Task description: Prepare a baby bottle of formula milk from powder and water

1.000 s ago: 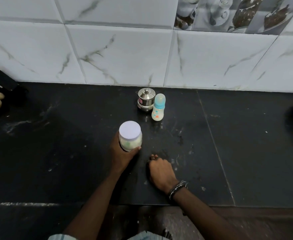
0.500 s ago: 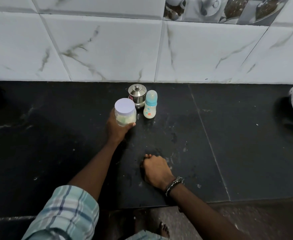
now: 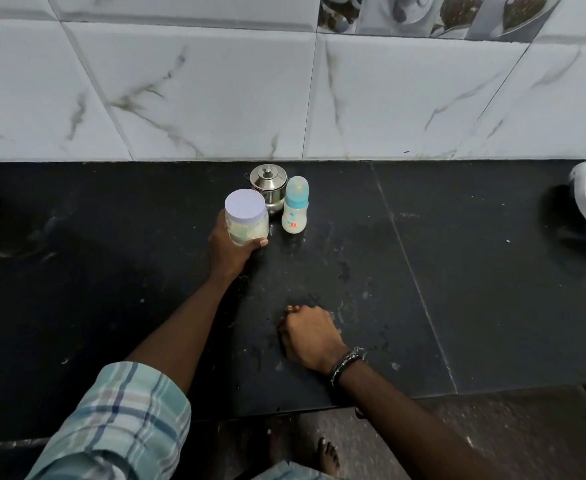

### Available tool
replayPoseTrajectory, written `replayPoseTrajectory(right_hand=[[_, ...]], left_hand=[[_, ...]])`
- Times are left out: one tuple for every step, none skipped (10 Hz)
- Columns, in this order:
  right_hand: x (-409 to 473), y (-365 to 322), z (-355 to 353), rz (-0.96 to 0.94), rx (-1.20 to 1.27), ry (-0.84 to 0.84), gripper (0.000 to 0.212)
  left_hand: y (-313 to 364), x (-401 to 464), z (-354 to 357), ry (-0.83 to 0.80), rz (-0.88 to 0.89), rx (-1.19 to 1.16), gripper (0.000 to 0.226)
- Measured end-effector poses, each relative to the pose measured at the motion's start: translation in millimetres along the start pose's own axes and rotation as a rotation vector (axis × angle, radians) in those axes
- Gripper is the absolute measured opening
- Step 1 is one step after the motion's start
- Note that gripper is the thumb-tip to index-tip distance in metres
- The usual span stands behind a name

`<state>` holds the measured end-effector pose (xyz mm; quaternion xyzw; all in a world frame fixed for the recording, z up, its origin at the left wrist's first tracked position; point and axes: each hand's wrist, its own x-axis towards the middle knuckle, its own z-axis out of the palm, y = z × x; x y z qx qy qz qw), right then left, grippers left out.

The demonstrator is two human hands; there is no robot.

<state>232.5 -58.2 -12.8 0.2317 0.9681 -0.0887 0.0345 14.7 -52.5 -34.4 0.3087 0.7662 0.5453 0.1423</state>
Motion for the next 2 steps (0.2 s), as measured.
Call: replayPoseTrajectory(right_hand=[[0.6,1.3,2.3,0.018,0.006,0.005,0.027],[-0.4,1.7,4.3,0.068,0.025,0.017,0.03]], left_hand=[[0.2,3.0,0.9,-0.001,0.003,0.039,0.106],[2.3,-1.4,3.7,0.008,-0.056,0.096,0.118]])
